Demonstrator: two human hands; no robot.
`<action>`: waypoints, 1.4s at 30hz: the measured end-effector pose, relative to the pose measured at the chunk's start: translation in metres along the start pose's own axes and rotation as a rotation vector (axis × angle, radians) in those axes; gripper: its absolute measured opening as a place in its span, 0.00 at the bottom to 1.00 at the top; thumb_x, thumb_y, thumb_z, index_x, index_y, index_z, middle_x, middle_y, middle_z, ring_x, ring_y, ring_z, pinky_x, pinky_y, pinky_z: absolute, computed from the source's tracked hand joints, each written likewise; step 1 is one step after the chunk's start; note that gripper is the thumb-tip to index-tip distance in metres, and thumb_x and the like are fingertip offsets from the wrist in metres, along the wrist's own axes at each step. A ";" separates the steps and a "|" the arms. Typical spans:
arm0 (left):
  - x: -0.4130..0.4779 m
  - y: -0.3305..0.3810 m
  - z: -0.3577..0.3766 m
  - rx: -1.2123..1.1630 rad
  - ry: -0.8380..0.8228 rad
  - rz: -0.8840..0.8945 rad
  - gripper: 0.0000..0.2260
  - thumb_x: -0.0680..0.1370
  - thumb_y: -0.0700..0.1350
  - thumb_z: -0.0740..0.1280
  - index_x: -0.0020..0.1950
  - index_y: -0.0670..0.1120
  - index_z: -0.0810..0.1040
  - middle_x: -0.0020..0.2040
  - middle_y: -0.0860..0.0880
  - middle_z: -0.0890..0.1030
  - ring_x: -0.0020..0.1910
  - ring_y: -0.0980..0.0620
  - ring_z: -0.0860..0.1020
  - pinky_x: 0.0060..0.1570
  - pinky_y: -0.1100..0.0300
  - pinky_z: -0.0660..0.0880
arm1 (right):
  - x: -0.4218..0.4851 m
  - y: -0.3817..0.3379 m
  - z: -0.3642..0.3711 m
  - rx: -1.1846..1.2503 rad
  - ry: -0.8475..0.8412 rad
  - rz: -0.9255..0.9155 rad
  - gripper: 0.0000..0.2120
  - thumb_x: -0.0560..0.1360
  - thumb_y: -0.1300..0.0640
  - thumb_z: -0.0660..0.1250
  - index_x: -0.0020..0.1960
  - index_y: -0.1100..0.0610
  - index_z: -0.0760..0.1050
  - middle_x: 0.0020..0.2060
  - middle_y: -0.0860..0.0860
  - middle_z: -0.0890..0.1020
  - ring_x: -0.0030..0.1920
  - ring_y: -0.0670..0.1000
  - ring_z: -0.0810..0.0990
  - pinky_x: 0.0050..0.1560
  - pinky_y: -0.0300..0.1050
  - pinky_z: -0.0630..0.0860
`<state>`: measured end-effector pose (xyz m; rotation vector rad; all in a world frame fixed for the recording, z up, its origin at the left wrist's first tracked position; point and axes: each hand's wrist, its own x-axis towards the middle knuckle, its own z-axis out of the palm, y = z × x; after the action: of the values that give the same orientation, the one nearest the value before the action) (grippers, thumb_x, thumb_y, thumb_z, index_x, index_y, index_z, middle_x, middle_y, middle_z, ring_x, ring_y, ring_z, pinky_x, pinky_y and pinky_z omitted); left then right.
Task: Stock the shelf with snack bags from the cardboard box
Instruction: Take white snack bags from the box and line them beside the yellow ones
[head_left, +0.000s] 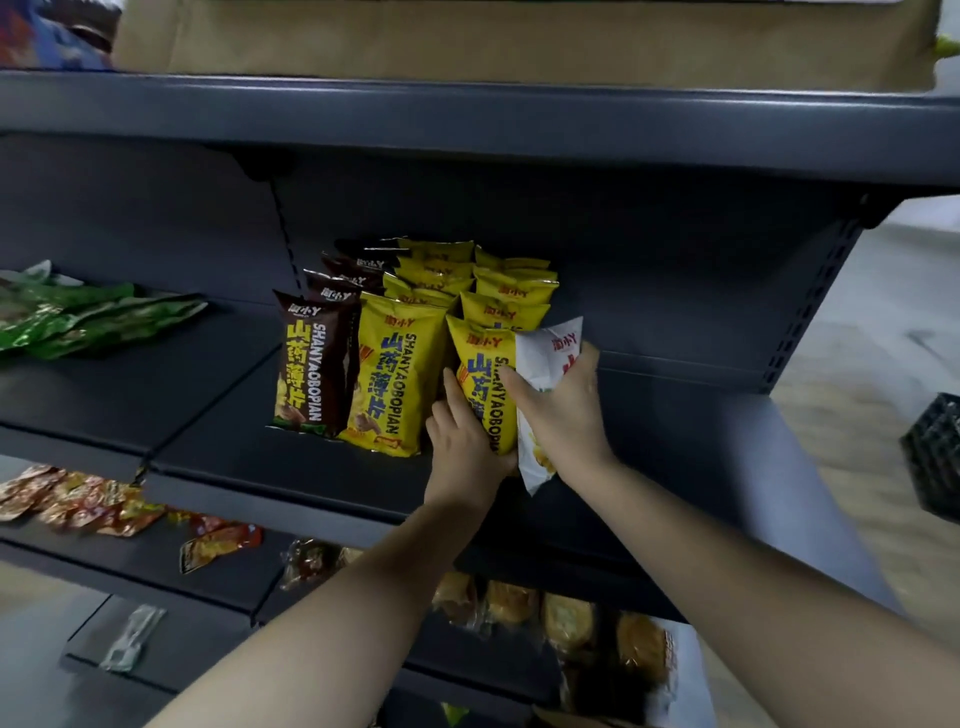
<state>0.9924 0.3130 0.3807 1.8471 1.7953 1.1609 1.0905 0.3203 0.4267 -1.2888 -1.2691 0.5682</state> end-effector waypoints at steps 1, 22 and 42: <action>0.000 -0.001 0.001 -0.006 0.018 0.001 0.51 0.68 0.54 0.74 0.76 0.38 0.43 0.65 0.40 0.64 0.64 0.40 0.63 0.67 0.52 0.57 | 0.001 0.000 0.002 -0.009 0.028 -0.002 0.30 0.68 0.53 0.76 0.62 0.58 0.64 0.52 0.47 0.73 0.55 0.45 0.74 0.51 0.41 0.71; 0.016 0.000 0.005 0.158 0.202 0.056 0.51 0.62 0.60 0.76 0.74 0.35 0.57 0.61 0.38 0.70 0.59 0.37 0.72 0.57 0.46 0.72 | 0.031 -0.044 -0.001 -0.886 0.075 -0.453 0.42 0.67 0.35 0.69 0.71 0.59 0.62 0.59 0.55 0.73 0.59 0.57 0.73 0.53 0.54 0.71; 0.018 0.008 0.004 0.200 0.372 0.361 0.32 0.78 0.54 0.58 0.75 0.38 0.54 0.73 0.35 0.59 0.73 0.38 0.59 0.69 0.44 0.64 | 0.033 -0.002 -0.023 -0.042 0.142 0.126 0.27 0.69 0.45 0.74 0.57 0.53 0.61 0.55 0.52 0.75 0.55 0.50 0.76 0.48 0.42 0.70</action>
<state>0.9989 0.3299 0.3899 2.2618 1.8724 1.5952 1.1207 0.3404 0.4454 -1.4258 -1.0932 0.5316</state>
